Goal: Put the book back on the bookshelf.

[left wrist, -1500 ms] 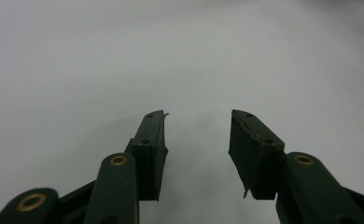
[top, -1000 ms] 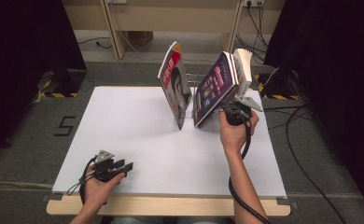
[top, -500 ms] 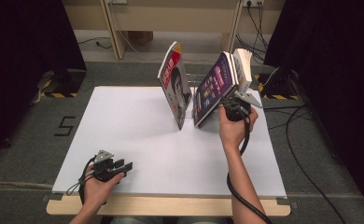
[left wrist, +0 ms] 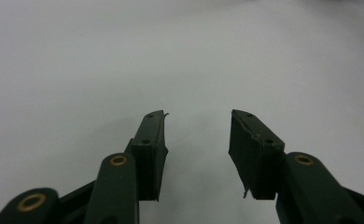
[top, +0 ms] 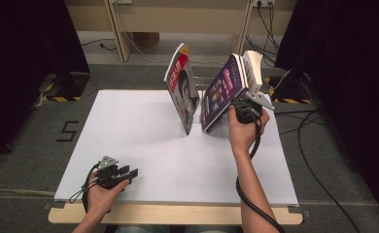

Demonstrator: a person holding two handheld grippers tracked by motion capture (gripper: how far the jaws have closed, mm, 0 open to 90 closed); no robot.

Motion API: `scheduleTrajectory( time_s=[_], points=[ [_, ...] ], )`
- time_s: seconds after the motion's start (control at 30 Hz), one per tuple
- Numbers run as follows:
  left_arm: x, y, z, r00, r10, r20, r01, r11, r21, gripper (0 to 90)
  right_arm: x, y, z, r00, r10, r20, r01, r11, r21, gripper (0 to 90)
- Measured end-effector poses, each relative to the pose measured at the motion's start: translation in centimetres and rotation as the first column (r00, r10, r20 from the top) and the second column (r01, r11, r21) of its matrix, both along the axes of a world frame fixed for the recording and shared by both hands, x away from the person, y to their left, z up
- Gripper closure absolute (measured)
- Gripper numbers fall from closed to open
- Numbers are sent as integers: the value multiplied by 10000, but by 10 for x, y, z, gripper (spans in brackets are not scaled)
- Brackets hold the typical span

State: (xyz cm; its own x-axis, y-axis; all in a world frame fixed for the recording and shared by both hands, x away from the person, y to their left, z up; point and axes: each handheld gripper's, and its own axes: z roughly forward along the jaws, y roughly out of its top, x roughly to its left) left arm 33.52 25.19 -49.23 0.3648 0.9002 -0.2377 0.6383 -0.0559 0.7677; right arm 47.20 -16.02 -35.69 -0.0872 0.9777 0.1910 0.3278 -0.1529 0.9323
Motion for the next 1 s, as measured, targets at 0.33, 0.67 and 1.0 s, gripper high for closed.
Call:
scheduleTrajectory(
  time_s=[0.33,0.67,1.0],
  points=[
    [0,0,0,10000,-11,-11,11,10000,9,552,3,-5,13,9995,-171,257,166,9997,197,691],
    [0,0,0,10000,-25,-13,25,10000,6,553,8,-4,17,9994,-260,209,254,9993,276,700],
    [1,-2,0,10000,-57,-22,57,10000,27,553,9,5,22,9996,-74,256,72,10000,63,727]
  ],
)
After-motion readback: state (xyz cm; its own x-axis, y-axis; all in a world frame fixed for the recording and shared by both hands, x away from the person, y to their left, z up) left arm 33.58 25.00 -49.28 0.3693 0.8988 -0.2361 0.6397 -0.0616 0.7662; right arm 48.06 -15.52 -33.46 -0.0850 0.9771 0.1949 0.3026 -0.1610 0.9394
